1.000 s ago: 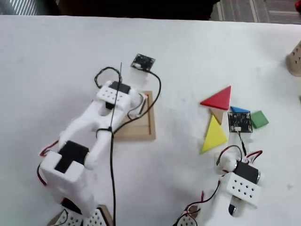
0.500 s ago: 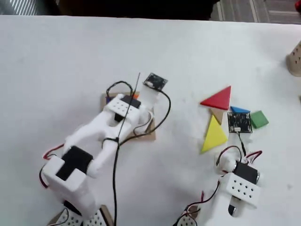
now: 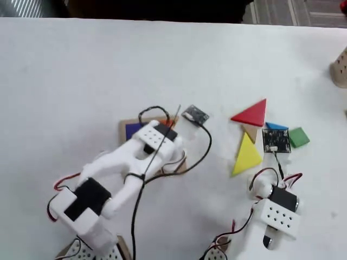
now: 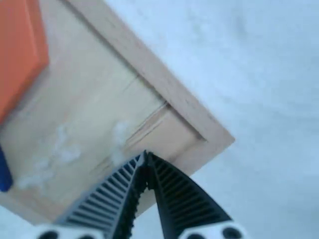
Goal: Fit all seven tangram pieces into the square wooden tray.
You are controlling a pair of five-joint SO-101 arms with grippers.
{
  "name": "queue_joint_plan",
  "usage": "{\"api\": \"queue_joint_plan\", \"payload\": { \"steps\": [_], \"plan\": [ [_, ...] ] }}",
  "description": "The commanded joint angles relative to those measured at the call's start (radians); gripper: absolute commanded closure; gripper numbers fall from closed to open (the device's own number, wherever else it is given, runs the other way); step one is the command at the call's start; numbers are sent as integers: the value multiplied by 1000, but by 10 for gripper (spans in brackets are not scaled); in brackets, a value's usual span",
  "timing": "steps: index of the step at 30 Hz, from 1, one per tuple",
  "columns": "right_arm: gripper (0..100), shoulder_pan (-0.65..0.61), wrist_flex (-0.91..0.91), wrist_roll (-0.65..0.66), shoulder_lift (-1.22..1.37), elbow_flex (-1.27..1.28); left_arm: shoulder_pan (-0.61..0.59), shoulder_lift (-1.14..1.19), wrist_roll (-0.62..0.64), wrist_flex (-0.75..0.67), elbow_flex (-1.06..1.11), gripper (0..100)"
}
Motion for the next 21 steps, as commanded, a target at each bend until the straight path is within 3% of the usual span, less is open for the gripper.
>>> {"api": "queue_joint_plan", "payload": {
  "steps": [1,7,15,21],
  "plan": [
    [981,-10,-21,9,-15,-2,38,-88,0,20,18,976],
    [981,-12,-22,6,-15,-2,-7,-228,0,18,69,976],
    [981,-12,-22,8,-15,-2,-271,-366,0,-126,269,976],
    [981,-13,-22,5,-15,-2,-331,-366,0,-173,336,976]
  ]
}}
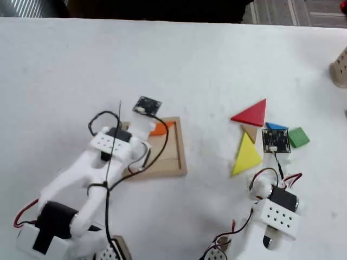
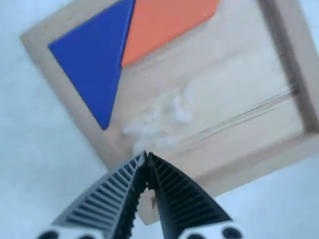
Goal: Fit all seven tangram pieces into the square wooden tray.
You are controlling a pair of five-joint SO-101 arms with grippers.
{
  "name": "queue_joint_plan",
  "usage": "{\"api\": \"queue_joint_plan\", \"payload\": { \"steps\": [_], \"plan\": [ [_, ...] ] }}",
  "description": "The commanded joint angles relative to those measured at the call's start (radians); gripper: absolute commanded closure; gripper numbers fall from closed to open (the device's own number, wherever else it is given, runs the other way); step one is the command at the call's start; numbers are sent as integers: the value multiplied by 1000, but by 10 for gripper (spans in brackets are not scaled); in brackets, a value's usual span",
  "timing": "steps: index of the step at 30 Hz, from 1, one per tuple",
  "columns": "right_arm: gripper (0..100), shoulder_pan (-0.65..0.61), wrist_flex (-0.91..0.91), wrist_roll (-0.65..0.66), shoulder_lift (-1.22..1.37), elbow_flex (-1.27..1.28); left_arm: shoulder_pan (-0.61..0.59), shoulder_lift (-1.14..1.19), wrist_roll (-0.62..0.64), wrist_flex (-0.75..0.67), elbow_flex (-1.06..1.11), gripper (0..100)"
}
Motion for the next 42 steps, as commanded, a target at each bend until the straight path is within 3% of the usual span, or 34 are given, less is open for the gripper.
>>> {"api": "queue_joint_plan", "payload": {
  "steps": [1,13,24,30,39,42],
  "plan": [
    [981,-16,-19,3,-15,-6,-39,-45,-2,-38,2,976],
    [981,-27,-21,3,-15,3,-174,-42,-6,-31,2,976],
    [981,-27,-21,3,-15,3,-180,-217,-3,-17,8,976],
    [978,-22,-21,2,-15,-6,-183,-312,-3,-83,101,973],
    [978,-2,12,8,-13,-98,-320,-312,-2,-195,114,972],
    [978,-2,88,11,-13,-199,-352,-312,0,-193,114,919]
  ]
}}
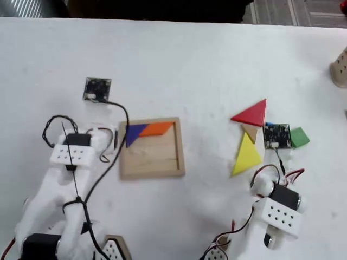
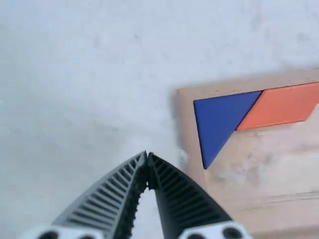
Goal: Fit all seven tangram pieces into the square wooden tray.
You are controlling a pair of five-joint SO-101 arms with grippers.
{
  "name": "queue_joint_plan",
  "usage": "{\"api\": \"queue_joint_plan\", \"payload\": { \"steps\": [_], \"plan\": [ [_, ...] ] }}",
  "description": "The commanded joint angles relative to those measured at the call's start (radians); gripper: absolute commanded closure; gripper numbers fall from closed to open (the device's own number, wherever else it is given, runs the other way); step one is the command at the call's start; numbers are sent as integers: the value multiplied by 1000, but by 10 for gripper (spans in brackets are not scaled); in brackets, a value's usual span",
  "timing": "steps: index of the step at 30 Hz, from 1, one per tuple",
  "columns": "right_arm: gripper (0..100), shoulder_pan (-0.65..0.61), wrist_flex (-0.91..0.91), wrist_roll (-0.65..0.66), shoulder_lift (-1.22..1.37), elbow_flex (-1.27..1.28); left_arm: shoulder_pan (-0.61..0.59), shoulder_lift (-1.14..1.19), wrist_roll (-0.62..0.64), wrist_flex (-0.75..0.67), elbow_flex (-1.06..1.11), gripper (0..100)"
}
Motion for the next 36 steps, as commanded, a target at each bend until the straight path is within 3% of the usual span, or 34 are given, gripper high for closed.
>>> {"api": "queue_joint_plan", "payload": {
  "steps": [1,4,7,14,20,27,36],
  "plan": [
    [978,13,105,14,-13,-187,-51,-38,2,-25,3,889],
    [978,13,203,52,-5,-339,-58,-38,58,-54,26,816],
    [978,13,288,63,73,-499,-58,-38,78,-98,46,805],
    [977,13,532,72,489,-950,-61,-38,81,-103,49,805],
    [976,-1,674,170,796,-1232,-96,-38,81,-103,44,802],
    [841,-33,693,150,1046,-1289,-96,-38,80,-103,44,801],
    [831,-173,653,241,1170,-1284,-94,-38,75,-103,51,801]
  ]
}}
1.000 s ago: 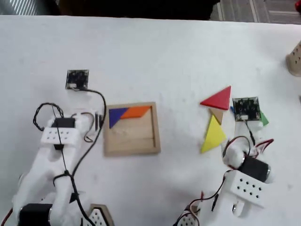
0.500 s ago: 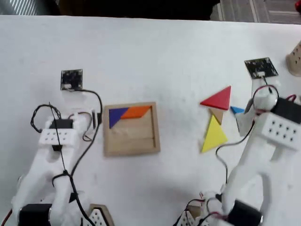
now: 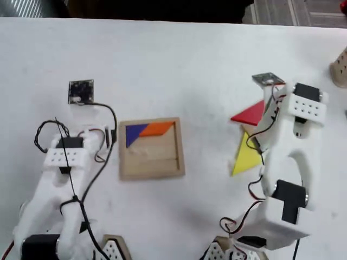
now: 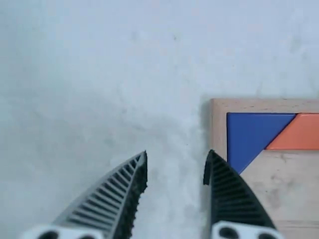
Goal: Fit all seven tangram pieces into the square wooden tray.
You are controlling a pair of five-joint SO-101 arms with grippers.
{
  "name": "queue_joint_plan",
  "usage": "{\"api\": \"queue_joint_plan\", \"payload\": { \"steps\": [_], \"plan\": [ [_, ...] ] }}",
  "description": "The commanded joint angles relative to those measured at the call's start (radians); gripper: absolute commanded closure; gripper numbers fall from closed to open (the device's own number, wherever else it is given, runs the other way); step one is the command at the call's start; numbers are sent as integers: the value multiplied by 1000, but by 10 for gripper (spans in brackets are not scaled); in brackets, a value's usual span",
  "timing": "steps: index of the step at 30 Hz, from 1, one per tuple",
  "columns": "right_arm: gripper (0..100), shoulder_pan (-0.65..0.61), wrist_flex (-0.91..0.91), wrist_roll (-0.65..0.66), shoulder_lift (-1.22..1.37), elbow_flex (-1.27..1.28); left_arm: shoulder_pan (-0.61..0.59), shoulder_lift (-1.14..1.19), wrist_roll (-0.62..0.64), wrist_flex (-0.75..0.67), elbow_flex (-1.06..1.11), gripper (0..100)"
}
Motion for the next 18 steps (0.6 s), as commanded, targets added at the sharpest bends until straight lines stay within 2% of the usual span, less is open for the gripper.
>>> {"api": "queue_joint_plan", "payload": {
  "steps": [1,6,11,18],
  "plan": [
    [830,-53,-35,48,-7,-35,-8,-38,3,-21,-3,801],
    [755,-27,-79,51,1,-32,-4,-38,3,-29,11,801],
    [746,33,-157,77,2,-3,-2,-38,3,-146,66,801],
    [745,143,-312,416,4,31,-2,-38,3,-172,77,801]
  ]
}}
